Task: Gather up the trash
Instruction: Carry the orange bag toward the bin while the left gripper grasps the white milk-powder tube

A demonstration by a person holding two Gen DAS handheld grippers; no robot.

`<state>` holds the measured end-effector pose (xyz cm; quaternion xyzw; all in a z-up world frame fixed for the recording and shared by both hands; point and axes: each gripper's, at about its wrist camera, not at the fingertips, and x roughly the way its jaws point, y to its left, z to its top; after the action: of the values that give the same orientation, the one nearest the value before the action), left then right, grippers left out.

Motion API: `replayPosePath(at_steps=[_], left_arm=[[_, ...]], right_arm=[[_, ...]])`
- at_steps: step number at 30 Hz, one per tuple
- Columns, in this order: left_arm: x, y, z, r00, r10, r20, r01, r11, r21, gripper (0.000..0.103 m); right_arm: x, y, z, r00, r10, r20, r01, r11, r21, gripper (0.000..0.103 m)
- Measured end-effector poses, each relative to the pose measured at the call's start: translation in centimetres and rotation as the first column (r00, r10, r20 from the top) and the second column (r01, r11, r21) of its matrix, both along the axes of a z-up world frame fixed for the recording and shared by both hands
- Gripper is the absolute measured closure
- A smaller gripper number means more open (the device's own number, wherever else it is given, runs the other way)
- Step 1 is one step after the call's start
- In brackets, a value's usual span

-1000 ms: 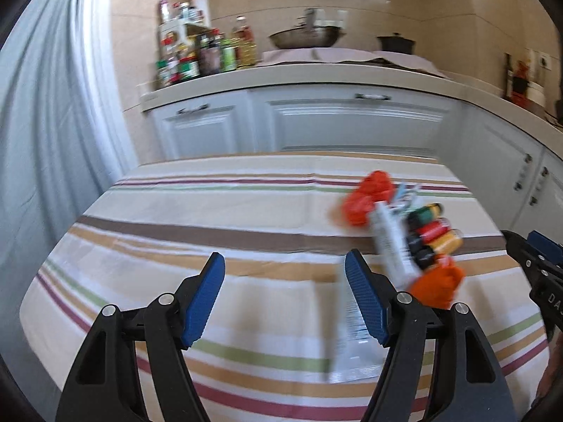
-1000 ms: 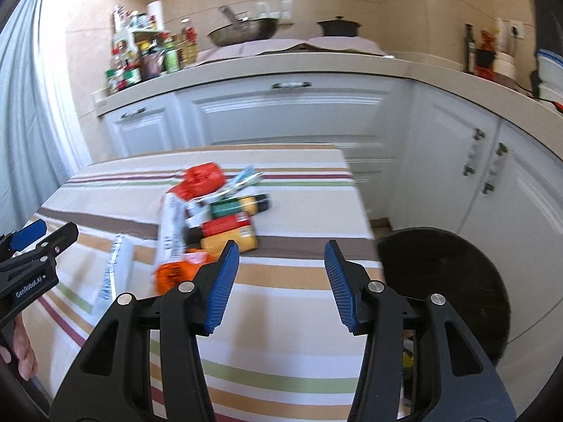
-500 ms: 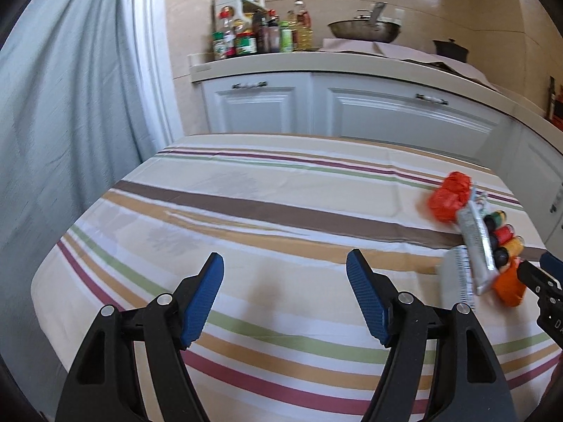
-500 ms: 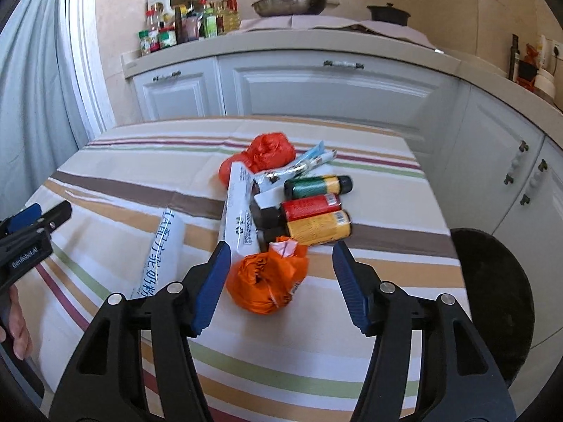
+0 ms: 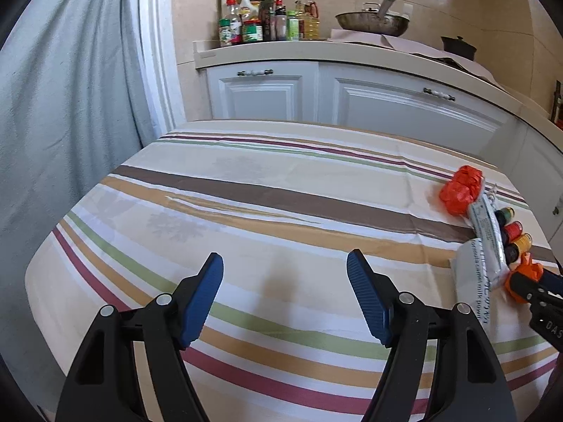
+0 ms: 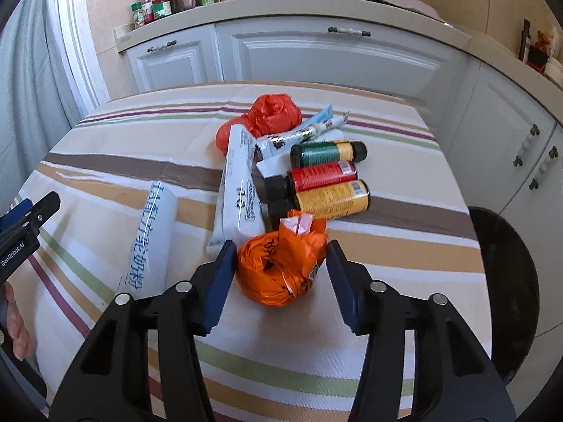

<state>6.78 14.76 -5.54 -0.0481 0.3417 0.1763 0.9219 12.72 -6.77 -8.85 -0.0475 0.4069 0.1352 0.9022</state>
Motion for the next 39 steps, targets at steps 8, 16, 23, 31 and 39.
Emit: replayPosePath(at_steps=[8,16,23,31,39], left_arm=[[0.2,-2.1,0.2,0.999,-0.050,-0.004,0.050,0.999,-0.014,0.032],[0.7,-6.0,0.6,0.991,-0.135,-0.003,0.135,0.990,-0.040,0.032],[1.3,-9.6,0.2,0.979,-0.204,-0.021,0.203,0.978,-0.042,0.032],[2.2,-11.8,-1.3,0.971,-0.231,-0.062,0.229,0.973,-0.036,0.035],[2.8,-12.3,-2.5,0.955,-0.271,-0.118,0.261,0.961,-0.095,0.067]], right_arm=[[-1.1,-1.0,0.8,0.999,0.004,0.048,-0.004,1.000,0.010,0.056],[-2.2,-4.4,2.2,0.992,-0.057,0.114,0.057,0.998,0.002,0.056],[-3.3,-8.1,2.6,0.981,-0.127,0.148,0.128,0.992,0.004,0.056],[-4.4,-12.3,2.8,0.965,-0.203,0.166,0.201,0.979,0.028,0.056],[-4.6,-13.8,2.7,0.959,-0.228,0.169,0.224,0.974,0.044,0.056]])
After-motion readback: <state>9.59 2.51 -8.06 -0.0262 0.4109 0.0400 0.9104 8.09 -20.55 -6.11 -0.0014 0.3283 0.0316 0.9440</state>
